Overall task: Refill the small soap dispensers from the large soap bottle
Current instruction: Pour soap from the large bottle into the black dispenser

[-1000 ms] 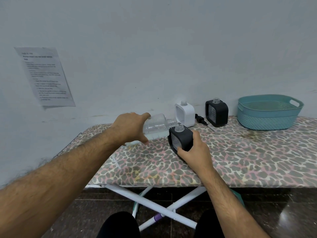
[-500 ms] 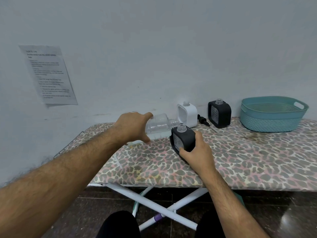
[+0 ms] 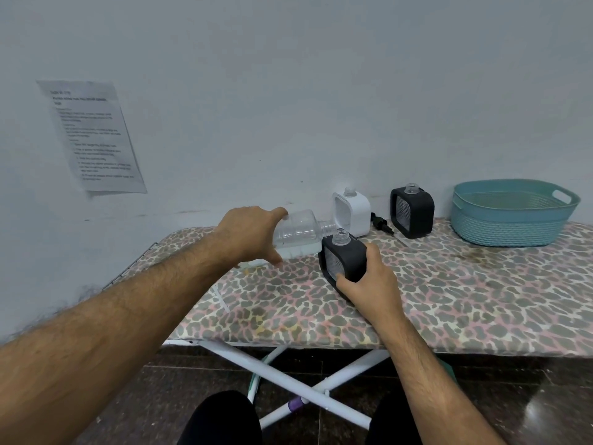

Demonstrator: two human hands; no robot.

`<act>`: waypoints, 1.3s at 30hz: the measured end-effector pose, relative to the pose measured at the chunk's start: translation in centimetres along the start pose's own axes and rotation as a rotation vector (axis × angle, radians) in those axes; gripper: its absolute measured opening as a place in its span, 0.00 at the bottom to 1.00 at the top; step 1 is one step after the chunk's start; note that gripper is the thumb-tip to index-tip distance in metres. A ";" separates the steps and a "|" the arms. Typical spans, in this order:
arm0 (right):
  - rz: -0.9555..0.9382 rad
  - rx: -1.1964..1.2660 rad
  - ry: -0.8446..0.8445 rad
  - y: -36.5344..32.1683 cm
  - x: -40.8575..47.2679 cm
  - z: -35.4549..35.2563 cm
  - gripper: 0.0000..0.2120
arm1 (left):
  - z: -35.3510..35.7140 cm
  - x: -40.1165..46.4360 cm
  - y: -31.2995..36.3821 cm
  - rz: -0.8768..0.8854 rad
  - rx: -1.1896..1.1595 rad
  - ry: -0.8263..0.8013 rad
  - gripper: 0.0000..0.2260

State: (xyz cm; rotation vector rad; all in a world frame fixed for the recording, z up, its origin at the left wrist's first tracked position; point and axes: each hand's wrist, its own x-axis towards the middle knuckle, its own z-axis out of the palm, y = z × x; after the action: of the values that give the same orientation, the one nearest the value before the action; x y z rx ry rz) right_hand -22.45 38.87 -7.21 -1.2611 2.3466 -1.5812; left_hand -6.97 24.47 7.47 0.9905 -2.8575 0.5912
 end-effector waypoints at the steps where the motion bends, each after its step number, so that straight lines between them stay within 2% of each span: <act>1: 0.000 0.000 -0.001 0.0 0.0 0.0 0.26 | 0.0 0.0 0.0 0.002 -0.003 0.000 0.43; 39: 0.006 -0.002 0.000 -0.3 -0.1 -0.2 0.25 | 0.2 0.1 -0.2 0.004 0.002 0.006 0.44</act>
State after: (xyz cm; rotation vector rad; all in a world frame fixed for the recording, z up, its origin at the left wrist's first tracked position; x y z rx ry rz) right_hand -22.29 39.02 -6.97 -1.2539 2.3499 -1.5777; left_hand -6.87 24.18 7.37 0.9822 -2.8547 0.5962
